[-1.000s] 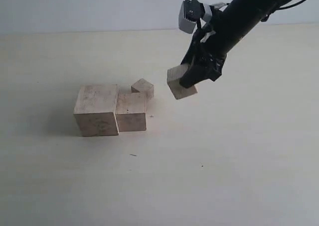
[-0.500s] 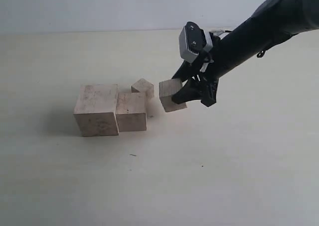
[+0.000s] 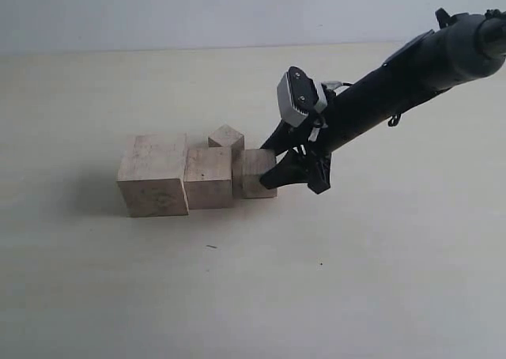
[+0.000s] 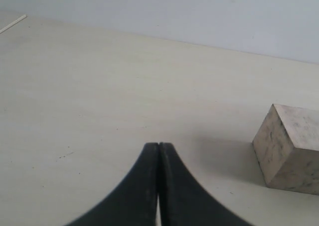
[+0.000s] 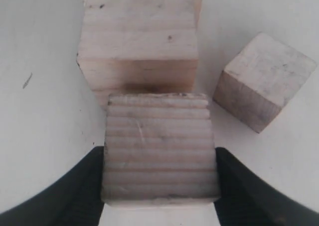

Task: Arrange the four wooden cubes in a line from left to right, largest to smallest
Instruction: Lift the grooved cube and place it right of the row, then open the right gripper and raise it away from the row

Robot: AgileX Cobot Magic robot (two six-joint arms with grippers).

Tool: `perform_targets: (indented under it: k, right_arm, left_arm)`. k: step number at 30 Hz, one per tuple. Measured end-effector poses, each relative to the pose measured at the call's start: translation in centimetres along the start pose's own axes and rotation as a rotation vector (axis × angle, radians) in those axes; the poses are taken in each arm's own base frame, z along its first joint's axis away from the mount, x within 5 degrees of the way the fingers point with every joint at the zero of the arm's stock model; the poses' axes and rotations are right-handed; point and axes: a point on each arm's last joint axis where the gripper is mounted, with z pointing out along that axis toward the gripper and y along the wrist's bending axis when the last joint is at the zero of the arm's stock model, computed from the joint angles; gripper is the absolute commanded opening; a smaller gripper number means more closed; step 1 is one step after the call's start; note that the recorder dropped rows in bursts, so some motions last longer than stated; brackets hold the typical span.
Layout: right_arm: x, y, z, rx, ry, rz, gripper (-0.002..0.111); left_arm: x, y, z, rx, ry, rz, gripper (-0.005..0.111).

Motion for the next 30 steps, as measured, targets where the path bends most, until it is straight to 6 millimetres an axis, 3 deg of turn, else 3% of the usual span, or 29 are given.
perform_targets:
  k: [13, 16, 20, 30]
  right_arm:
    - [0.23, 0.02, 0.51, -0.014, -0.036, 0.038, 0.0]
    - [0.23, 0.07, 0.51, -0.02, -0.036, 0.036, 0.005]
    - [0.26, 0.21, 0.52, -0.036, -0.035, 0.057, 0.018]
    - [0.25, 0.26, 0.52, -0.043, -0.035, 0.097, 0.062]
  left_arm:
    - [0.0, 0.0, 0.0, 0.0, 0.0, 0.0, 0.0]
    - [0.0, 0.0, 0.0, 0.0, 0.0, 0.0, 0.0]
    - [0.0, 0.0, 0.0, 0.0, 0.0, 0.0, 0.0]
    - [0.0, 0.0, 0.0, 0.0, 0.0, 0.0, 0.0]
